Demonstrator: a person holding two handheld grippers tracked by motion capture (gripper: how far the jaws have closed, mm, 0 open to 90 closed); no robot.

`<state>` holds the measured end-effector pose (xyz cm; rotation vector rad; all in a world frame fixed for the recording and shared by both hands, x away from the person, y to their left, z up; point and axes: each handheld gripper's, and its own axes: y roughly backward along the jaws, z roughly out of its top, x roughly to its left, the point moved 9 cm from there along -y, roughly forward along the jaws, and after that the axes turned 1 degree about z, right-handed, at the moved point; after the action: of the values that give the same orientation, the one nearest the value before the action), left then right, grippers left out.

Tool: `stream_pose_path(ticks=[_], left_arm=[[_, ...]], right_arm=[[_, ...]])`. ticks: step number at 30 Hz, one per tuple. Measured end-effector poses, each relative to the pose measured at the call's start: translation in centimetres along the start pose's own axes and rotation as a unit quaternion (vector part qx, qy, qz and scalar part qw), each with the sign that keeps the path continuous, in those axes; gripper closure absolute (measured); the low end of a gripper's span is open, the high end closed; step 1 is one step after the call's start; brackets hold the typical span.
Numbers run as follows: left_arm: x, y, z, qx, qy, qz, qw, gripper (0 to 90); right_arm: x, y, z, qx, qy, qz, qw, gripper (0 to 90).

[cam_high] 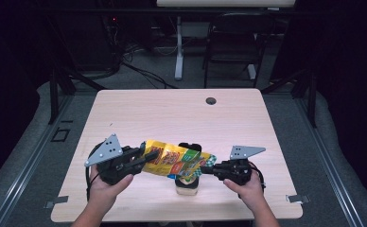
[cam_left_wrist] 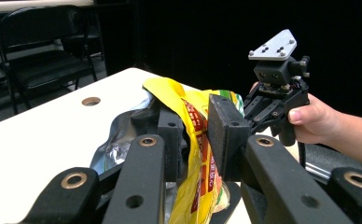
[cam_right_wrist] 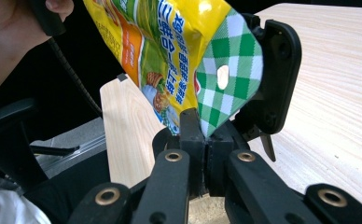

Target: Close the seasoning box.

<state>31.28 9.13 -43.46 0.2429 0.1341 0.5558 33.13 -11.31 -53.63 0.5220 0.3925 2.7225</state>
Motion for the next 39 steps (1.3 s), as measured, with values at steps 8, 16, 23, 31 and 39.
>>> stream_pose_path(ticks=[8, 16, 23, 31, 39], left_arm=[[0.3, 0.3, -0.6, 0.004, 0.005, 0.000, 1.0000, 74.6], [0.6, 0.4, -1.2, 0.006, 0.010, 0.002, 0.9999, 74.2], [0.7, 0.5, -1.3, 0.007, 0.012, 0.003, 0.9999, 73.9], [0.8, 0.6, -1.6, 0.009, 0.015, 0.005, 0.9998, 73.3], [1.2, 0.8, -2.0, 0.012, 0.018, 0.008, 0.9997, 71.9]], right_arm=[[0.0, -0.2, 0.2, -0.007, 0.000, -0.006, 1.0000, 88.6], [0.1, -0.4, 0.2, -0.011, 0.002, -0.008, 0.9999, 88.5], [0.2, -0.4, 0.2, -0.007, 0.006, -0.006, 0.9999, 88.5], [0.3, -0.4, 0.3, -0.013, 0.004, -0.006, 0.9999, 88.5], [0.4, -0.4, 0.6, -0.021, 0.004, -0.005, 0.9998, 88.3]])
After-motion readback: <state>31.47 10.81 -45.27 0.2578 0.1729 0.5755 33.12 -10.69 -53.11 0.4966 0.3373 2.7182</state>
